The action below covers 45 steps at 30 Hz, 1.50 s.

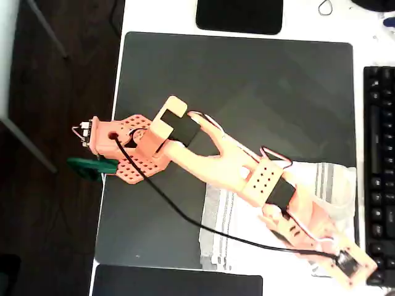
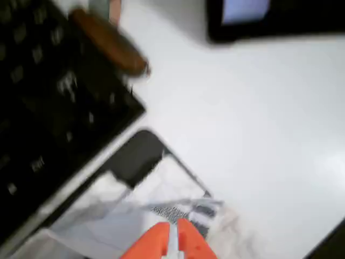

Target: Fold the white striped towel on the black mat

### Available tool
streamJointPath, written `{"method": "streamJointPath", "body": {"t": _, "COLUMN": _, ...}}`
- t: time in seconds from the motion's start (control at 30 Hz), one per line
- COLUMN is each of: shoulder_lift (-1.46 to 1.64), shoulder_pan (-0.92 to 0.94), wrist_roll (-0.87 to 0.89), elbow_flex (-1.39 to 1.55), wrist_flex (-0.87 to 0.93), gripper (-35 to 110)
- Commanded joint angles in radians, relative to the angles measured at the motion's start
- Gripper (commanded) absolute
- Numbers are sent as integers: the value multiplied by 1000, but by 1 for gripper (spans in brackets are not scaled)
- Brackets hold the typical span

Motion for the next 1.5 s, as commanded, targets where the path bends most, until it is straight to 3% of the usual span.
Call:
{"method": "streamJointPath", "body": {"t": 0.0, "shoulder_lift": 69, "shoulder_pan": 0, "wrist_roll": 11, "elbow_flex": -107, "wrist_flex": 112, "gripper": 2}}
{"method": "streamJointPath", "body": {"t": 0.13, "shoulder_lift": 196, "shoulder_pan": -66, "wrist_roll": 80, "elbow_flex": -75, "wrist_flex": 327, "gripper": 1}}
{"method": "streamJointPath", "body": {"t": 0.4, "shoulder_lift": 327, "shoulder_pan": -307, "wrist_roll": 299, "elbow_flex": 130, "wrist_flex": 347, "gripper": 0}}
{"method": "streamJointPath", "body": {"t": 0.53, "shoulder_lift": 282, "shoulder_pan": -370, "wrist_roll": 408, "elbow_flex": 189, "wrist_flex": 278, "gripper": 0}}
{"method": "streamJointPath", "body": {"t": 0.8, "shoulder_lift": 144, "shoulder_pan": -327, "wrist_roll": 492, "elbow_flex": 241, "wrist_flex": 81, "gripper": 0}}
{"method": "streamJointPath", "body": {"t": 1.47, "shoulder_lift": 86, "shoulder_pan": -95, "wrist_roll": 239, "elbow_flex": 95, "wrist_flex": -61, "gripper": 0}}
